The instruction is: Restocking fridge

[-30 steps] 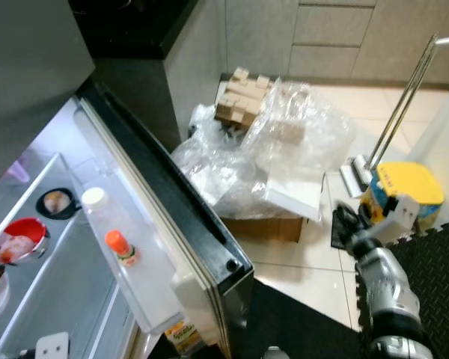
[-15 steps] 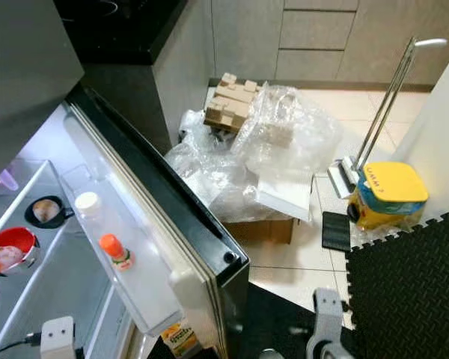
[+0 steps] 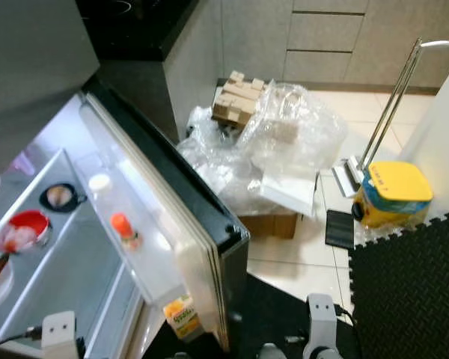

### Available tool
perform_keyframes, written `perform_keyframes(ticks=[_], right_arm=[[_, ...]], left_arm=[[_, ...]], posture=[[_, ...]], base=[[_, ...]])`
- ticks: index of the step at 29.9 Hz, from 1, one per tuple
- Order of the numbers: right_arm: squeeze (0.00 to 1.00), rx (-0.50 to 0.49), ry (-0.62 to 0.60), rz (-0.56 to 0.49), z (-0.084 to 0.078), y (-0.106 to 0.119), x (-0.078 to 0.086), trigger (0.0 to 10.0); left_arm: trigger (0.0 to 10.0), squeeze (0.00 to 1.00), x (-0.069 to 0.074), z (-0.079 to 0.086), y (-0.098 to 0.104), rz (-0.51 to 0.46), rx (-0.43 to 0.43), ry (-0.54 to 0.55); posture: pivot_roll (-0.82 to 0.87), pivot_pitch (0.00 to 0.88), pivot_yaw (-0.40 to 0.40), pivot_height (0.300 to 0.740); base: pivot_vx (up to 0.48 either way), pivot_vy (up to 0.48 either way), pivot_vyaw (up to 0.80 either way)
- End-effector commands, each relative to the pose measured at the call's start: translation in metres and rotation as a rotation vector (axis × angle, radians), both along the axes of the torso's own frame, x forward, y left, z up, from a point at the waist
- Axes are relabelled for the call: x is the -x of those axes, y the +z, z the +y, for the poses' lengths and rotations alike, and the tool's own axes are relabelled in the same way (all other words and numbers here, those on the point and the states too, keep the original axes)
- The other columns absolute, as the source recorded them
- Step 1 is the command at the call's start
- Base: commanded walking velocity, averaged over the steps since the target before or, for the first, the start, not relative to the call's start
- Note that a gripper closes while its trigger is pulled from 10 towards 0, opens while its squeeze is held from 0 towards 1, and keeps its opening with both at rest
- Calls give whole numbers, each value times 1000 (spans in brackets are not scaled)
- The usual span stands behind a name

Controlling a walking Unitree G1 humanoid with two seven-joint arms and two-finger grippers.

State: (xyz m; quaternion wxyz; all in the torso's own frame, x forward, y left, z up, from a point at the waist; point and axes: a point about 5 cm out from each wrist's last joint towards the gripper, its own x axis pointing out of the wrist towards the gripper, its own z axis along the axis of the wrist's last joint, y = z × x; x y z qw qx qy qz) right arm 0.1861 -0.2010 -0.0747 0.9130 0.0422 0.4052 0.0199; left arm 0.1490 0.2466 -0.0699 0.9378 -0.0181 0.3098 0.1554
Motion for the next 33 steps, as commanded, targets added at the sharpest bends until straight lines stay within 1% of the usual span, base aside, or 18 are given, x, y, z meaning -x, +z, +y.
perform_keyframes(ticks=[1, 2, 9, 17, 23, 30, 31, 32, 33], right_arm=[[0, 1, 0, 22, 0, -4, 8, 10000], [0, -3, 20, 27, 3, -5, 8, 10000], [0, -14, 59, 40, 11, -7, 11, 10000], [0, -7, 77, 42, 13, -8, 11, 10000], [0, -11, 80, 42, 14, -9, 12, 10000], [0, -16, 76, 50, 15, -10, 15, 10000], [0, -16, 71, 55, 16, -11, 15, 10000], [0, -16, 71, 55, 16, -11, 15, 10000], [0, -16, 73, 57, 17, -11, 16, 10000]], left_arm=[[10000, 0, 4, -4, -2, 9, 1, -6], [10000, 0, 3, -6, -2, 0, 1, -6], [10000, 0, -3, -9, 2, -32, -3, -11], [10000, 0, -6, -10, 6, -58, -6, 3], [10000, 0, -6, -10, 7, -62, -9, -3], [10000, 0, -6, -16, 6, -41, -11, -35], [10000, 0, -9, -20, 3, -4, -19, -78], [10000, 0, -9, -20, 3, -4, -19, -78], [10000, 0, -10, -22, 2, 16, -29, -111]], posture=[[-85, 121, 5, 740], [-85, 121, 4, 740], [-85, 119, 3, 740], [-84, 125, 0, 740], [-85, 125, 2, 740], [-82, 114, -2, 740], [-78, 101, 1, 740], [-78, 101, 1, 740], [-78, 98, 3, 740]], base=[[-416, 0, 0], [-416, 0, 0], [-417, 0, 0], [-413, 0, 0], [-367, 0, 0], [0, 0, 0], [0, 0, 0], [0, 0, 0], [0, 0, 0]])
